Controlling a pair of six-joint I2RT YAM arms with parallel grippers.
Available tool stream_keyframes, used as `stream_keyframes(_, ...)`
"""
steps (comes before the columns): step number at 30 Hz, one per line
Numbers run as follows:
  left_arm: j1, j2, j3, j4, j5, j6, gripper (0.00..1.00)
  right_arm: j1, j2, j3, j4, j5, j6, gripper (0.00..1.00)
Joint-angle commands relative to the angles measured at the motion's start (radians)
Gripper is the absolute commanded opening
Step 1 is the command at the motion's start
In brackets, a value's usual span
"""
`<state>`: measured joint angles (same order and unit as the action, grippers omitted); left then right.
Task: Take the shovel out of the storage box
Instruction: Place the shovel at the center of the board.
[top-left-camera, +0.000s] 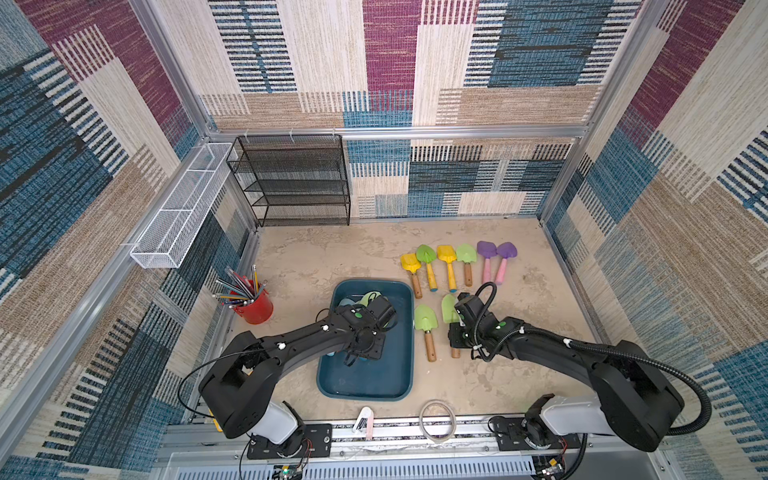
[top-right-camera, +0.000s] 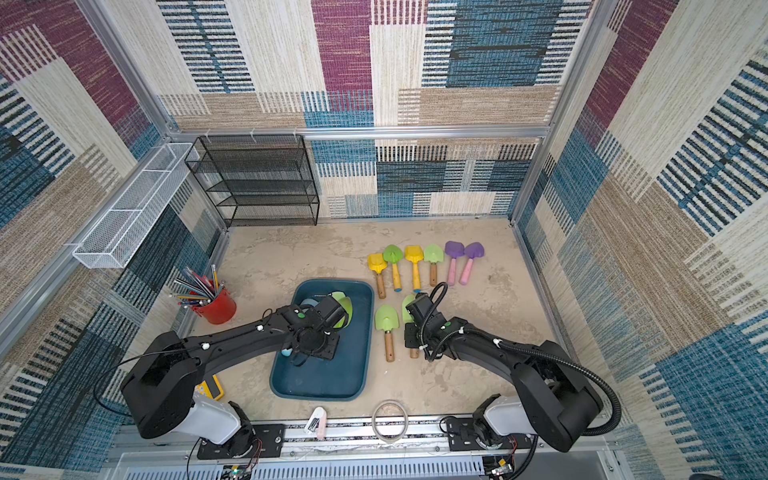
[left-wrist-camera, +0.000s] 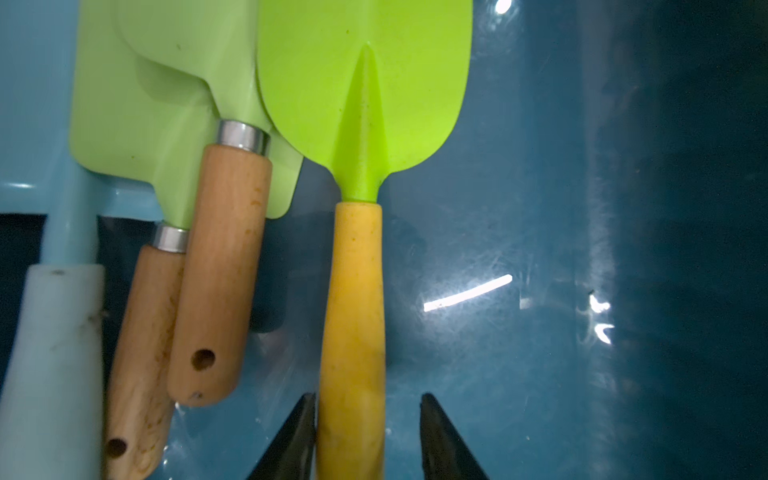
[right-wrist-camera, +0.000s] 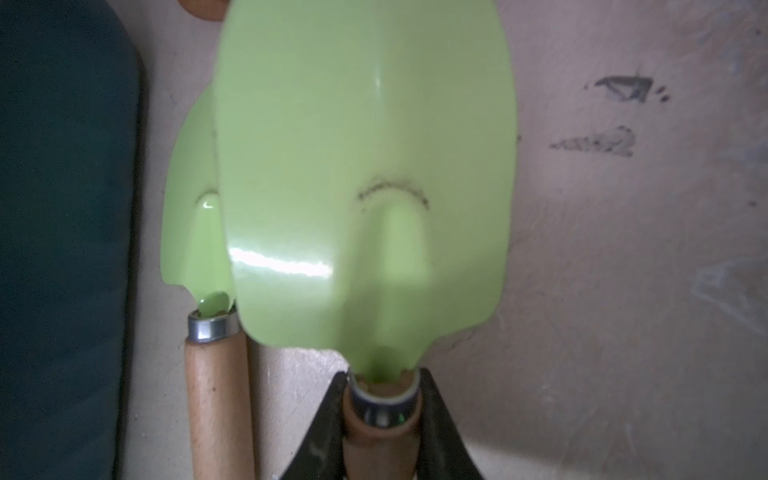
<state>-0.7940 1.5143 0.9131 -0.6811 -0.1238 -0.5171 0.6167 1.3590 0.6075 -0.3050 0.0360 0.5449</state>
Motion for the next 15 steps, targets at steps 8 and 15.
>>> stream_keyframes(8,-0.025,0.007,0.013,0.015,0.033,-0.007,0.44,0.002,0.050,-0.014,0.047,0.032,0.000,0.18)
stream_keyframes(15,-0.035,0.011,0.009,0.018,0.033,-0.012,0.44,0.002,0.066,-0.018,0.059,0.044,0.003,0.19)
